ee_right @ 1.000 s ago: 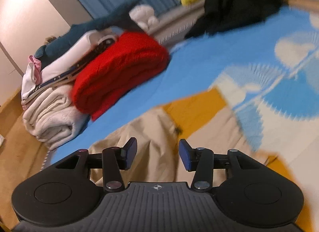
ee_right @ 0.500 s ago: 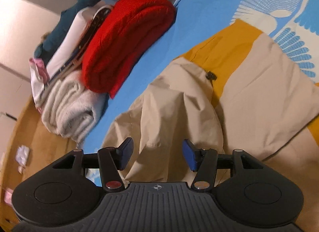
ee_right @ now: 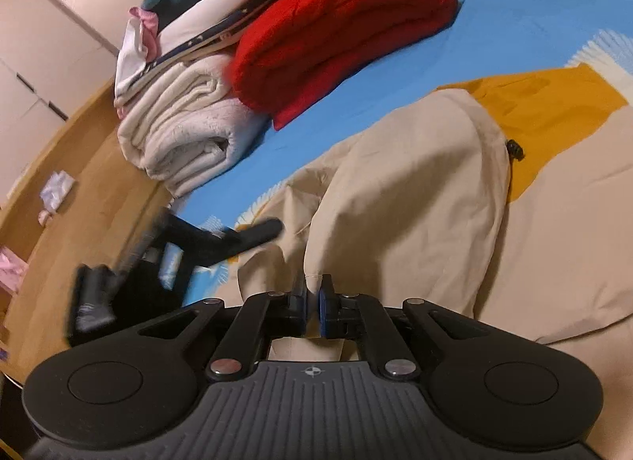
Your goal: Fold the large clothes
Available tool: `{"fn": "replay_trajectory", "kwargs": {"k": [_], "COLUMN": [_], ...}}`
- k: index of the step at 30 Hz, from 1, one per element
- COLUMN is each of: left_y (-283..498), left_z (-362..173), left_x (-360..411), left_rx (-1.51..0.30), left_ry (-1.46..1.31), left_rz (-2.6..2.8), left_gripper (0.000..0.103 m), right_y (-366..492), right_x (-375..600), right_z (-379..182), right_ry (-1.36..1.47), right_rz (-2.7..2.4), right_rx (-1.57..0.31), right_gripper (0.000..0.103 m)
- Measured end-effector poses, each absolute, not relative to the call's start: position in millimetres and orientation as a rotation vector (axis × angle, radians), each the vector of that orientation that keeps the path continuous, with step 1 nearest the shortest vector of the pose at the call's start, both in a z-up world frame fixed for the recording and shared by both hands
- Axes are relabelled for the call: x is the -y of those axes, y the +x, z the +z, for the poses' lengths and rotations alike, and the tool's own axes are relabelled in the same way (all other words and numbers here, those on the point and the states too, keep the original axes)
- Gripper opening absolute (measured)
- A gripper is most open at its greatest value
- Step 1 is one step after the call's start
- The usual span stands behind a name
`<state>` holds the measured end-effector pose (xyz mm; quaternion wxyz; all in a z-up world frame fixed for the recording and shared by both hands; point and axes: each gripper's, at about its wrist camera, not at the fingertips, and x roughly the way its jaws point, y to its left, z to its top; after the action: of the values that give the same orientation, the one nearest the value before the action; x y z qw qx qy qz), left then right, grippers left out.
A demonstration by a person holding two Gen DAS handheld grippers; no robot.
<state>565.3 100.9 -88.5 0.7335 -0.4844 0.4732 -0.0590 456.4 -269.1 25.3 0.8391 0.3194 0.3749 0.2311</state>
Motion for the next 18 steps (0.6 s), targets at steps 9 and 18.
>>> {"fn": "replay_trajectory", "kwargs": {"k": [9, 18], "left_y": [564, 577], "left_z": [-42, -114], "left_x": [-99, -68], "left_rx": [-0.672, -1.179], "left_ry": [-1.114, -0.77], "left_rz": [-0.426, -0.141], "left_gripper": [0.012, 0.028], "right_y": [454, 458], "right_x": [286, 284], "right_z": [33, 0], "right_ry": [0.824, 0.706], "right_rz": [0.416, 0.196], "right_rx": [-0.632, -0.866], "right_gripper": [0.005, 0.005]}}
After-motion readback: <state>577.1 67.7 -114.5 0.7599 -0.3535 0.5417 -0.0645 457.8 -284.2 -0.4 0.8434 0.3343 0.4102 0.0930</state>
